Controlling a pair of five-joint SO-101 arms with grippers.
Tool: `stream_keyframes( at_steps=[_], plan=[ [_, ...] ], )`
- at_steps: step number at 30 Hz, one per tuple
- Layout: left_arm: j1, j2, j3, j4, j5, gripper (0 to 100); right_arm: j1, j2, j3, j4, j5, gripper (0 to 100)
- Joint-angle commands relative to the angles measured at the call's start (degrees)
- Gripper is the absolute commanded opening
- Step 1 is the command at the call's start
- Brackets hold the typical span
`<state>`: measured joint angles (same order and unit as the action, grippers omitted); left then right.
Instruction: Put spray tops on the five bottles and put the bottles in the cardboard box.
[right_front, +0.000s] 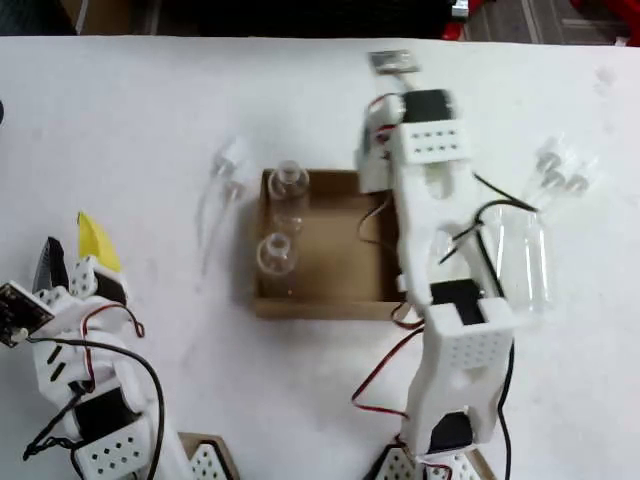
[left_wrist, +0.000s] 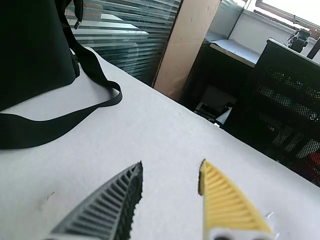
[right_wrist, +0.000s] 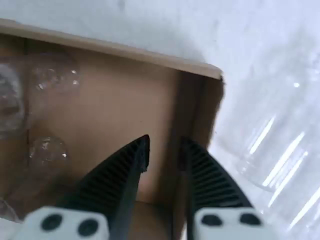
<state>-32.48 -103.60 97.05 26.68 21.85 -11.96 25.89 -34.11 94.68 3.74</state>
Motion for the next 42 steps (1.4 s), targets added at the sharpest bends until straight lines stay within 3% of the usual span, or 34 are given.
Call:
stream_keyframes(
  at_steps=[1,11,20,22,26,42],
  plan=[
    [0.75,-0.4,-0.18,-0.44,0.44,18,-4.79,2.33,-1.58,-3.03,0.18,4.1],
    [0.75,-0.4,-0.18,-0.44,0.44,18,-6.37,17.89,-2.11,-10.15,0.18,1.5],
    [0.75,-0.4,-0.18,-0.44,0.44,18,-10.77,18.86,-2.11,-10.86,-0.18,1.5],
    [0.75,-0.4,-0.18,-0.44,0.44,18,-11.47,18.86,-2.11,-11.91,-3.16,1.5],
    [0.75,-0.4,-0.18,-0.44,0.44,18,-11.3,18.95,-2.11,-13.76,-6.15,1.5],
    [0.75,-0.4,-0.18,-0.44,0.44,18,-10.68,19.03,-1.67,-16.75,-6.24,1.5]
  ],
)
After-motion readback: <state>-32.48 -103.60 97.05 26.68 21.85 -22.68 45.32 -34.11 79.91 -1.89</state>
